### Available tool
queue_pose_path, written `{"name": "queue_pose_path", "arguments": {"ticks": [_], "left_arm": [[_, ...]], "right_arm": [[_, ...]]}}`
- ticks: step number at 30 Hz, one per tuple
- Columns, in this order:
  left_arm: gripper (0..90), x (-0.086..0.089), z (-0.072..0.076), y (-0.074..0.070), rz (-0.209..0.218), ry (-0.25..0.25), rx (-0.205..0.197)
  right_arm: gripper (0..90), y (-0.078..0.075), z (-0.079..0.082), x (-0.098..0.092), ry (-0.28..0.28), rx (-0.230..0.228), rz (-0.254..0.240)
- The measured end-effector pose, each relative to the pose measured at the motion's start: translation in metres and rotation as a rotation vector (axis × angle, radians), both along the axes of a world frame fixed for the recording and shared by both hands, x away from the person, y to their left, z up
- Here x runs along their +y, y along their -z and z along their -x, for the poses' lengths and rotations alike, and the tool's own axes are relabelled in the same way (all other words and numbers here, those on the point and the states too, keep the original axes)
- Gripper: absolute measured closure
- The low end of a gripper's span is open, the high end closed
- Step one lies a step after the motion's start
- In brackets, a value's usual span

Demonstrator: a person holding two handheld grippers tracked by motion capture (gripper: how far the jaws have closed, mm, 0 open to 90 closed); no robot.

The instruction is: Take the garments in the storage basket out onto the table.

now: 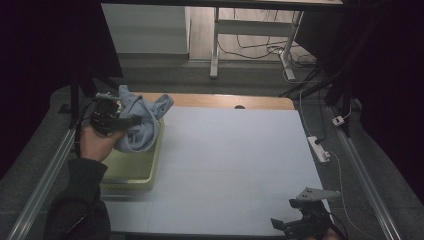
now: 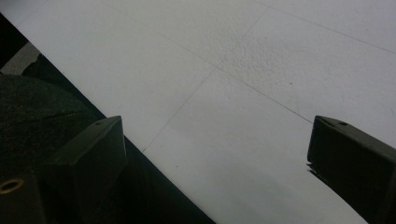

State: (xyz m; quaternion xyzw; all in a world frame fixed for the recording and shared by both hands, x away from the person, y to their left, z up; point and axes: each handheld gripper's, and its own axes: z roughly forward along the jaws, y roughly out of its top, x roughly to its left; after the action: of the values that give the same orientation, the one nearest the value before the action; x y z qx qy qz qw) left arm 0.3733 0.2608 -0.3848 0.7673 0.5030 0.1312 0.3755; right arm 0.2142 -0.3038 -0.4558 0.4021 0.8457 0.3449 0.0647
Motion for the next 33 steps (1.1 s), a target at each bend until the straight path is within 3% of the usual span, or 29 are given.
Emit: {"name": "queue_pose_path", "arguments": {"ticks": [15, 33], "left_arm": [[62.0, -0.035, 0.003, -0.009, 0.032, 0.116, -0.02], [61.6, -0.087, 0.008, -0.012, 0.013, 0.261, -0.03]], "right_arm": [[3.9, 0.0, 0.0, -0.001, 0.002, 0.001, -0.003], [3.9, 0.0, 0.0, -0.001, 0.001, 0.002, -0.003]]}}
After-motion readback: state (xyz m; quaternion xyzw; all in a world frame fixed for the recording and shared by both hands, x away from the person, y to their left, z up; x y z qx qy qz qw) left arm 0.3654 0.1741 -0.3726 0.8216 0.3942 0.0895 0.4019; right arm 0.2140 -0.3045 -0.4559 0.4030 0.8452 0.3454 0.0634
